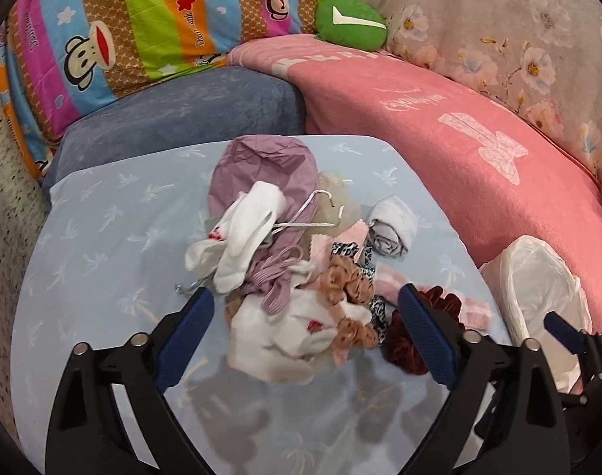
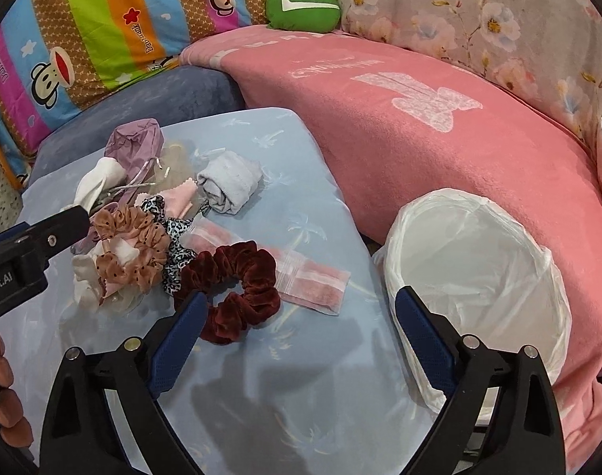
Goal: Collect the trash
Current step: 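Reach the right gripper to the dark red velvet scrunchie and grasp it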
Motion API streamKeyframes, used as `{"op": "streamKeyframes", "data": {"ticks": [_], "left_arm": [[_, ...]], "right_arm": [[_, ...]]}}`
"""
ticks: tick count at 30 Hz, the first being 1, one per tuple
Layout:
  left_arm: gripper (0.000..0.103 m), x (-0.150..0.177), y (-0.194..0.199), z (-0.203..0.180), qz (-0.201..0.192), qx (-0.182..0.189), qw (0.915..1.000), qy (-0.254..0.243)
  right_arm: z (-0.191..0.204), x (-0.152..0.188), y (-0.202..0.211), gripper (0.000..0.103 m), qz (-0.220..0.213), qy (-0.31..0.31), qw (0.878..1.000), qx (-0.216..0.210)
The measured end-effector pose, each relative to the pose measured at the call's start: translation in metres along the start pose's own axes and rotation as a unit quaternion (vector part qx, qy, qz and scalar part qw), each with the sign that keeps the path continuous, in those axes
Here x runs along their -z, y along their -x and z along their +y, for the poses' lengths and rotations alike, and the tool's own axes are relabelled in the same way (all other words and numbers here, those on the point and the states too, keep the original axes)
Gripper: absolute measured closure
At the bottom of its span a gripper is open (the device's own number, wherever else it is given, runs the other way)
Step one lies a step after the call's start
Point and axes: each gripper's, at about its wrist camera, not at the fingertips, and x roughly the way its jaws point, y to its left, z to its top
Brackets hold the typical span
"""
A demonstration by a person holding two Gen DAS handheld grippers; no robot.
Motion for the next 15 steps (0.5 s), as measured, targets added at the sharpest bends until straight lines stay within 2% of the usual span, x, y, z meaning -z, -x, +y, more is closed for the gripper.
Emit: {"op": "streamKeyframes", "data": {"ticks": [6,8,11,13,15], "left_arm": [[0.043,-0.002,-0.024,-0.006,0.028,0.014,0.9995,-0.008],[0.058,-0.002,-0.029,-0.008,0.034,0.019,0.9992,-0.011],[0.078,-0.004,-0.034,-0.009,0.043,0.026,0.9987,-0.012],[0.087,-0.004,-0.035,-0.007,0.045,0.029,0.9985,-0.012],[0.09,-0.004,-0.033,-0.006,0.045,0.034,0.9983,-0.013]], "right_arm": [[0.006,-0.001,-0.028,0.03,0.033,0.002,0.999,-0.023],[0.009,0.0,-0.037,0.036,0.045,0.004,0.999,-0.031],[0.013,0.002,-0.051,0.05,0.063,0.003,0.997,-0.045],[0.015,0.004,-0.056,0.062,0.07,0.002,0.996,-0.059],[0.019,0.005,-0.057,0.071,0.069,0.004,0.995,-0.069]]}}
